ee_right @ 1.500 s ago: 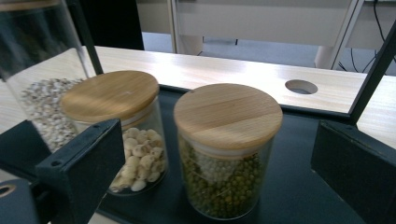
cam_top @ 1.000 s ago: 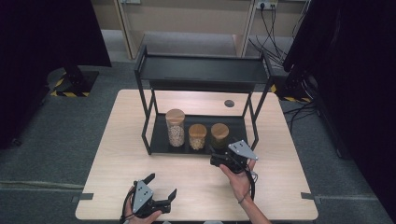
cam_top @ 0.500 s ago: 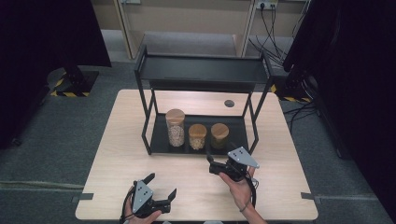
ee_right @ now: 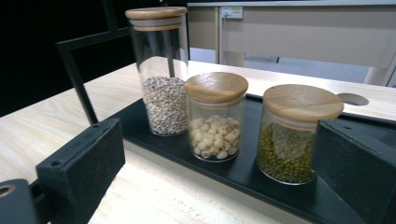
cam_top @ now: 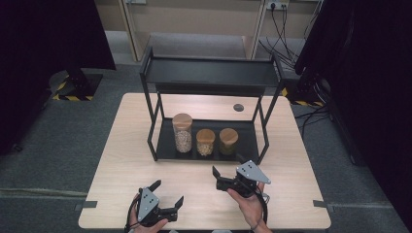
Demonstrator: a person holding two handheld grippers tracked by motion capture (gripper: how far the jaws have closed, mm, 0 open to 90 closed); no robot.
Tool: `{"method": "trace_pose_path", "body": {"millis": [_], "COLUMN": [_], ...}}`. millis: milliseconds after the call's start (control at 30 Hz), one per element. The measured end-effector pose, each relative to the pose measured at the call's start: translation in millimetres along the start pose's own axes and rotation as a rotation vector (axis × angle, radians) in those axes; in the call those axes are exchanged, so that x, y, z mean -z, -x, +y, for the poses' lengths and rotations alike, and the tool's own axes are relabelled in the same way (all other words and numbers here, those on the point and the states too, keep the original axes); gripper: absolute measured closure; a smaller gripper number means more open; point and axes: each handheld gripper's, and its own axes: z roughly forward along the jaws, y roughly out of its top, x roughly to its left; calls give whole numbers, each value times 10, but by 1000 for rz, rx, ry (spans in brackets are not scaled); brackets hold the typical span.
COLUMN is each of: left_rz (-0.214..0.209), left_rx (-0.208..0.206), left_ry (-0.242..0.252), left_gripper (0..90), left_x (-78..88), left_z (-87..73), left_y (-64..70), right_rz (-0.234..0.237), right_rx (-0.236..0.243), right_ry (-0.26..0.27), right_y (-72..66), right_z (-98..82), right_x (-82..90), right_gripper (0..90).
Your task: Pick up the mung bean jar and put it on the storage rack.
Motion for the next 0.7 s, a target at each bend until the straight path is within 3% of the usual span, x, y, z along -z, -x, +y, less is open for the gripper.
{"method": "trace_pose_path", "body": {"millis": [700], "left_rz": [2], "left_rx": [-3], "left_ry": [3], "left_gripper": [29], "left_x": [-2], "left_z": [3], "left_y": [-3], "right_rz": [69], "right_rx": [10], "right_ry": [-3], "right_y": [-101], "right_z": [-120], "right_x": [180], "right_gripper": [35]}}
